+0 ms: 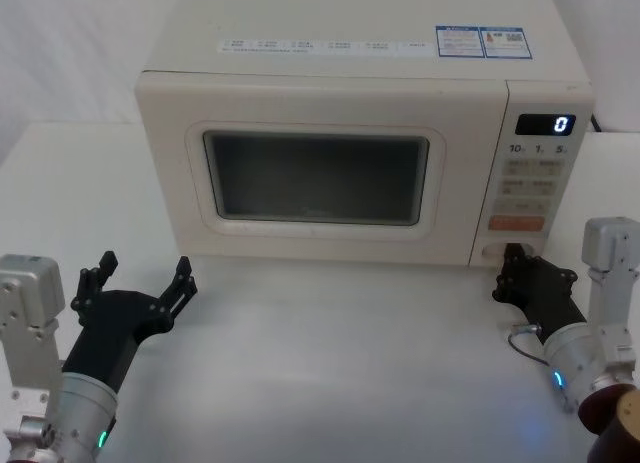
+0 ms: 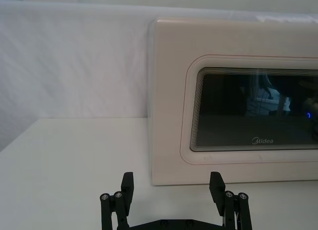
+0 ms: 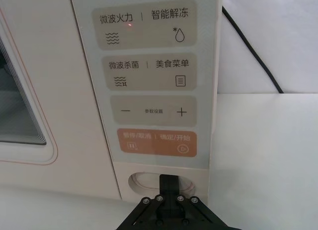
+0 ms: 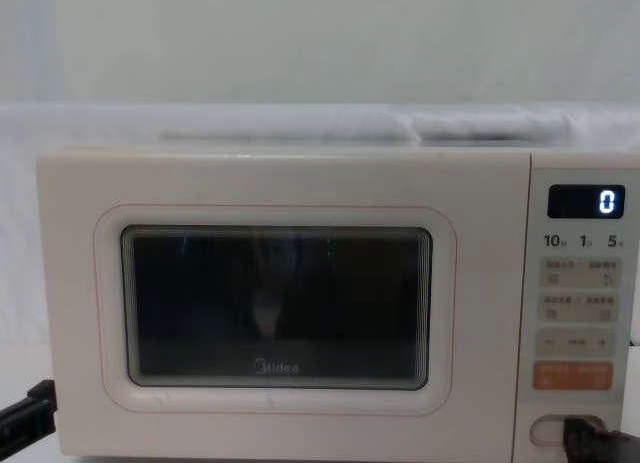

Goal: Press the button to open the microwave door with one hand; close the microwave door with the other hand.

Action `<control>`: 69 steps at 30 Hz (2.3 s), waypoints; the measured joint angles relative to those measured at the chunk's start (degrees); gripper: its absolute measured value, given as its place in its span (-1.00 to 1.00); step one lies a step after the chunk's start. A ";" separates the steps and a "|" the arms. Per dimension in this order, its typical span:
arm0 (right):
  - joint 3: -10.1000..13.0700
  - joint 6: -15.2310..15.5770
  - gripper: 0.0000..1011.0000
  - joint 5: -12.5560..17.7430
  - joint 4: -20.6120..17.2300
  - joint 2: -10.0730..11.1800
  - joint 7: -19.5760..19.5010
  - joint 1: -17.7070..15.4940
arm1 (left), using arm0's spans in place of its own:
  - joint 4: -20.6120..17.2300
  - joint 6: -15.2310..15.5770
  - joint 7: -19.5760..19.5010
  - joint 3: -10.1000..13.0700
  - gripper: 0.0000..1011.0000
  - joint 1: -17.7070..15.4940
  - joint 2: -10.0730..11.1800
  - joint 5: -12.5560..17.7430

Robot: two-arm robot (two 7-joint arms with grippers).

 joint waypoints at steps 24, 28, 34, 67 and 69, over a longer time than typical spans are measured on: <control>0.14 -1.04 -1.00 -0.56 2.04 -0.92 -0.07 1.81 | 0.00 0.00 0.00 0.00 0.98 0.00 0.00 0.00; 0.21 -1.07 -1.00 -0.56 1.88 -0.85 -0.07 1.59 | 0.00 0.00 0.00 0.00 0.98 0.00 0.00 0.00; 0.36 -1.00 -1.00 -0.52 1.23 -0.67 0.04 0.92 | 0.00 0.00 0.00 0.00 0.98 0.00 0.00 0.00; 1.13 2.89 -1.00 1.42 -15.84 2.96 1.90 -11.31 | 0.00 0.00 0.00 0.00 0.98 0.00 0.00 0.00; 1.34 3.24 -1.00 1.68 -17.00 3.59 2.24 -11.84 | 0.00 0.00 0.00 0.00 0.98 0.00 0.00 0.00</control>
